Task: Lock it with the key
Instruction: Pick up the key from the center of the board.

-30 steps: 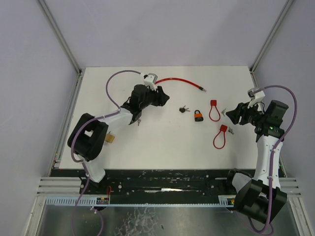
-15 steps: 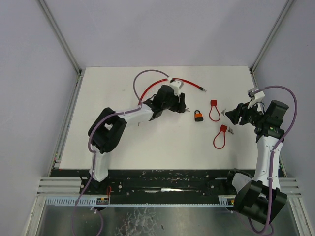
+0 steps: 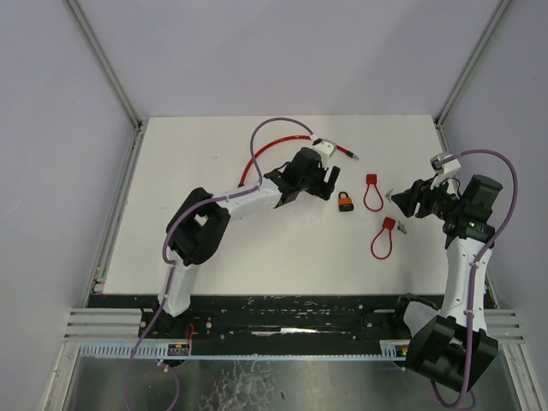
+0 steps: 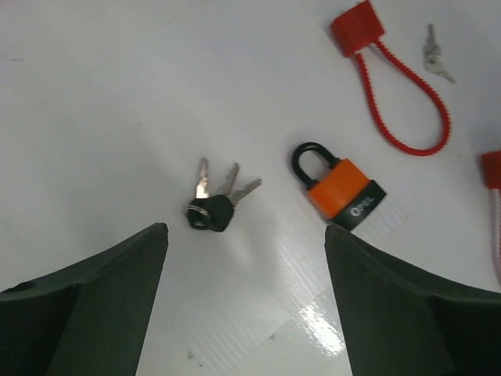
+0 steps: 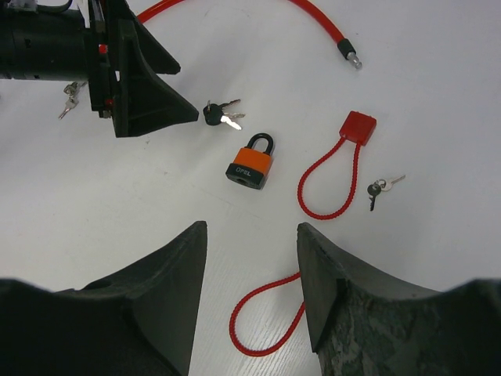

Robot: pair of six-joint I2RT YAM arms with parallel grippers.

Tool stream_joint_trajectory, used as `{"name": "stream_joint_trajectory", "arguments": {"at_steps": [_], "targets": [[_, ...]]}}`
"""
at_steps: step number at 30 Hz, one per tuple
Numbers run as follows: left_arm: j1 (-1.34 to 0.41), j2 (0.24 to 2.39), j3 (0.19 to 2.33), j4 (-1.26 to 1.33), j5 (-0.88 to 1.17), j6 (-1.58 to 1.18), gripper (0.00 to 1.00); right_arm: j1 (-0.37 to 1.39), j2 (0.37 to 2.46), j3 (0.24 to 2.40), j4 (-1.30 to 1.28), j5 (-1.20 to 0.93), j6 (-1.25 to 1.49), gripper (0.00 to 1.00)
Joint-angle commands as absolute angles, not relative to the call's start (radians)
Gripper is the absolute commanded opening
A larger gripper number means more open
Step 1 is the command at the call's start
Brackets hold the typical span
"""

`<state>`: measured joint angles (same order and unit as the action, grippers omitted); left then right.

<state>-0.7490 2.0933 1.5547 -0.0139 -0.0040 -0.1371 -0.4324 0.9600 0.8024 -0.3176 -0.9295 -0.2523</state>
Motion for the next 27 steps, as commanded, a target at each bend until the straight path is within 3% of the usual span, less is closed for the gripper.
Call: {"name": "stream_joint_trajectory", "arguments": {"at_steps": [1, 4, 8, 27], "targets": [[-0.721, 2.098, 1.59, -0.074, -0.143, -0.082, 0.77, -0.436, 0.944, 0.807, -0.315, -0.959, -0.257, 0.56], [-0.684, 2.158, 1.675, -0.156, -0.05, -0.108, 0.63, -0.436, 0.942, 0.805, -0.315, -0.957, -0.257, 0.56], [-0.648, 2.246, 1.797, -0.248, 0.039, -0.153, 0.52, -0.436, 0.945, 0.804, -0.313, -0.958, -0.258, 0.56], [-0.62, 2.387, 1.925, -0.329, 0.225, -0.238, 0.5, -0.436, 0.951, 0.804, -0.313, -0.956, -0.258, 0.57]]}}
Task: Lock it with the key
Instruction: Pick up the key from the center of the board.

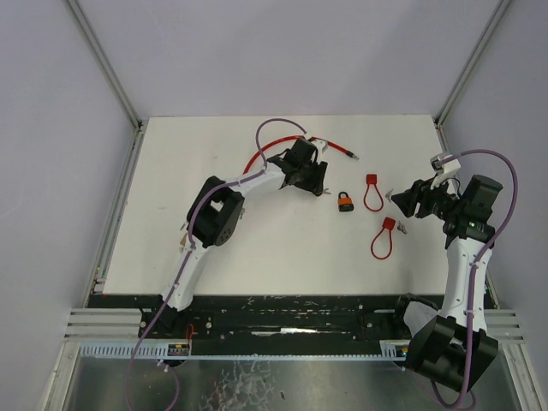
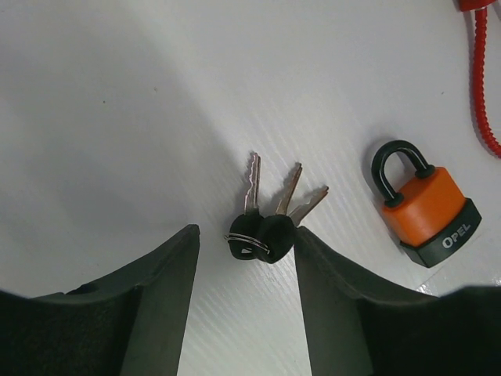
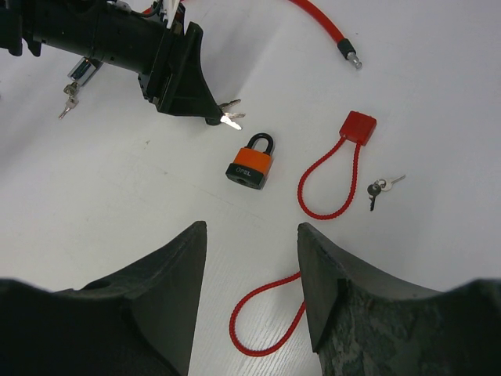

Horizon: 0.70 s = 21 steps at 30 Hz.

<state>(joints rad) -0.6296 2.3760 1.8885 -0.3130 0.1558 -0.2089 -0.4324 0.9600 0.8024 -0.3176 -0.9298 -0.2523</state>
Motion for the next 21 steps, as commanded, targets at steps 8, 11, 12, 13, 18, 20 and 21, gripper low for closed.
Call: {"name": "stream_joint_trajectory", "arguments": {"at_steps": [8, 11, 12, 13, 18, 20, 21], "targets": [[-0.618, 2.391, 1.924, -0.322, 0.253, -0.243, 0.3, -0.436, 0.952, 0.804, -0.313, -0.957, -0.259, 0.57], [-0.616, 2.38, 1.914, -0.312, 0.265, -0.238, 0.2, -0.436, 0.953, 0.804, -0.313, -0.957, -0.258, 0.57], [-0.617, 2.373, 1.904, -0.304, 0.268, -0.238, 0.18, -0.436, 0.954, 0.803, -0.313, -0.957, -0.258, 0.57], [-0.616, 2.365, 1.893, -0.293, 0.273, -0.235, 0.14, -0.436, 0.954, 0.804, -0.314, -0.958, -0.258, 0.57], [-0.613, 2.304, 1.81, -0.217, 0.303, -0.218, 0.02, -0.436, 0.956, 0.802, -0.313, -0.958, -0.258, 0.57], [-0.613, 2.275, 1.776, -0.189, 0.319, -0.21, 0.01, -0.436, 0.957, 0.803, -0.313, -0.96, -0.257, 0.57], [-0.612, 2.266, 1.762, -0.181, 0.324, -0.206, 0.01, -0.436, 0.955, 0.802, -0.314, -0.96, -0.257, 0.57]]}}
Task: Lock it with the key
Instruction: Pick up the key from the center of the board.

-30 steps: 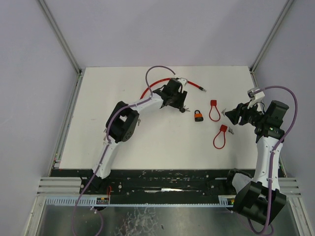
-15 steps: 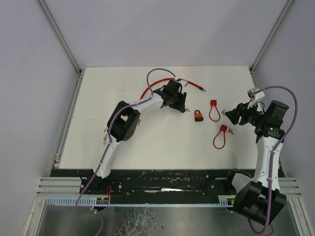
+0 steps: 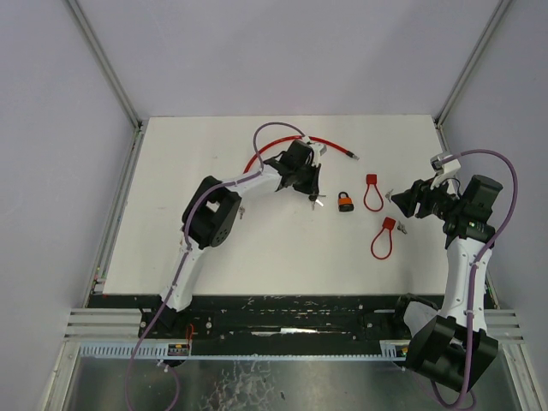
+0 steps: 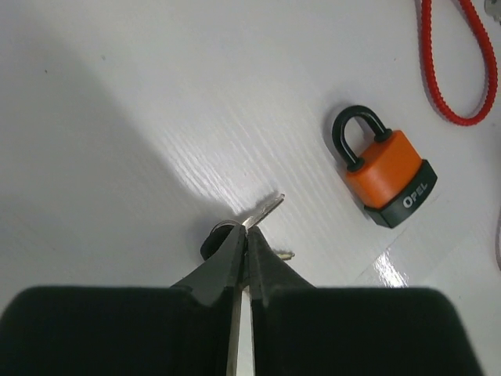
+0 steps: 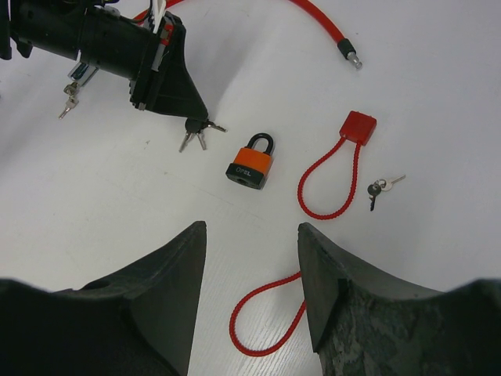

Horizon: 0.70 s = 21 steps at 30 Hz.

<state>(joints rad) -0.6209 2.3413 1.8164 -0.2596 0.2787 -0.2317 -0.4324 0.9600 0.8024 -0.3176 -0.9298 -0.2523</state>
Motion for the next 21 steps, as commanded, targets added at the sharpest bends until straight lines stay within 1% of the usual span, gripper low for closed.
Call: {"name": "stream_joint_trajectory", "arguments": {"at_steps": [1, 4, 6, 10, 17, 19, 21], "targets": [[-0.613, 2.256, 1.755, -0.181, 0.33, -0.201, 0.02, -0.436, 0.956, 0.802, -0.313, -0.96, -0.258, 0.57], [-0.612, 2.234, 1.731, -0.18, 0.341, -0.198, 0.05, -0.436, 0.956, 0.802, -0.313, -0.96, -0.259, 0.57], [-0.612, 2.208, 1.704, -0.167, 0.337, -0.209, 0.09, -0.435, 0.956, 0.802, -0.313, -0.96, -0.258, 0.57], [-0.615, 2.138, 1.606, -0.107, 0.283, -0.237, 0.26, -0.436, 0.956, 0.801, -0.314, -0.96, -0.259, 0.57], [-0.659, 2.043, 1.488, -0.058, 0.115, -0.292, 0.46, -0.436, 0.957, 0.802, -0.314, -0.96, -0.259, 0.57], [-0.679, 2.039, 1.477, -0.052, 0.067, -0.304, 0.49, -0.436, 0.956, 0.802, -0.313, -0.96, -0.259, 0.57], [-0.687, 2.052, 1.481, -0.058, 0.022, -0.324, 0.5, -0.436, 0.954, 0.802, -0.313, -0.96, -0.259, 0.57]]}}
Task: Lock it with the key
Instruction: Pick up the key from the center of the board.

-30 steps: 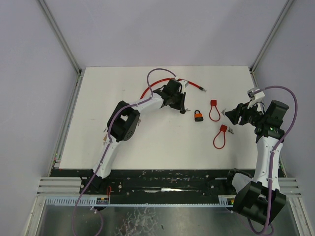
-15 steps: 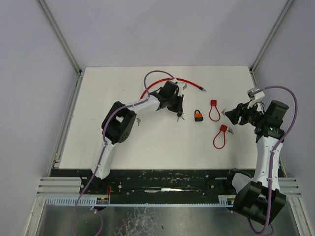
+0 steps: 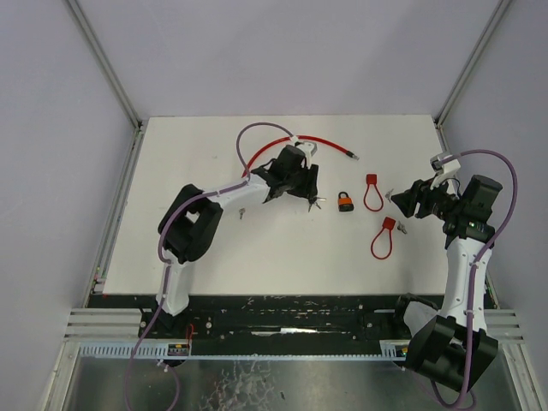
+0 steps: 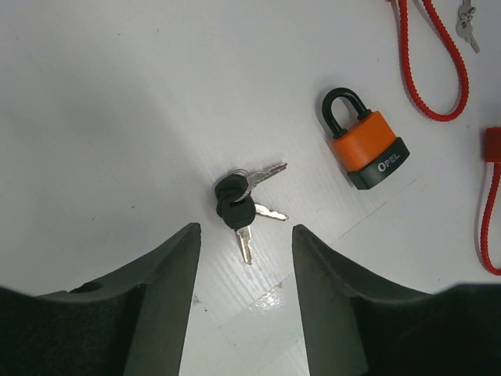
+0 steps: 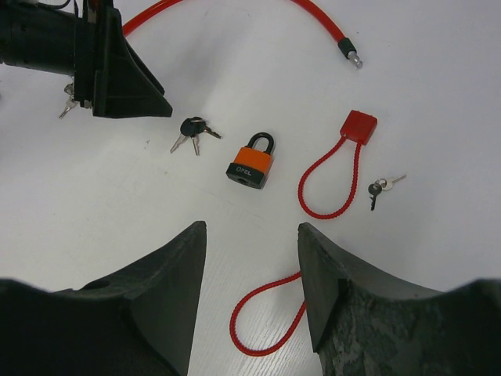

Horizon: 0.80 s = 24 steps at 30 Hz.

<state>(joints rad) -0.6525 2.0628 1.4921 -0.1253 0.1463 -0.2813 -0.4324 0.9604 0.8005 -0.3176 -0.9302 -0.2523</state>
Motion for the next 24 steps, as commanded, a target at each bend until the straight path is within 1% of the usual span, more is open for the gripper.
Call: {"name": "stream_joint_trajectory", "arguments": {"at_steps": [1, 5, 12, 16, 24], "targets": [[-0.687, 2.066, 1.488, -0.065, 0.011, -0.333, 0.5, -0.435, 0.955, 0.802, -0.313, -0.96, -0.259, 0.57], [-0.707, 2.129, 1.536, -0.109, -0.013, -0.348, 0.54, -0.436, 0.954, 0.802, -0.314, -0.96, -0.26, 0.57], [-0.736, 2.178, 1.592, -0.165, -0.17, -0.352, 0.56, -0.436, 0.956, 0.802, -0.315, -0.96, -0.259, 0.57], [-0.738, 2.209, 1.617, -0.188, -0.18, -0.356, 0.55, -0.436, 0.956, 0.802, -0.315, -0.96, -0.258, 0.57], [-0.738, 2.225, 1.632, -0.204, -0.145, -0.357, 0.49, -0.436, 0.957, 0.804, -0.314, -0.961, -0.26, 0.57]]}}
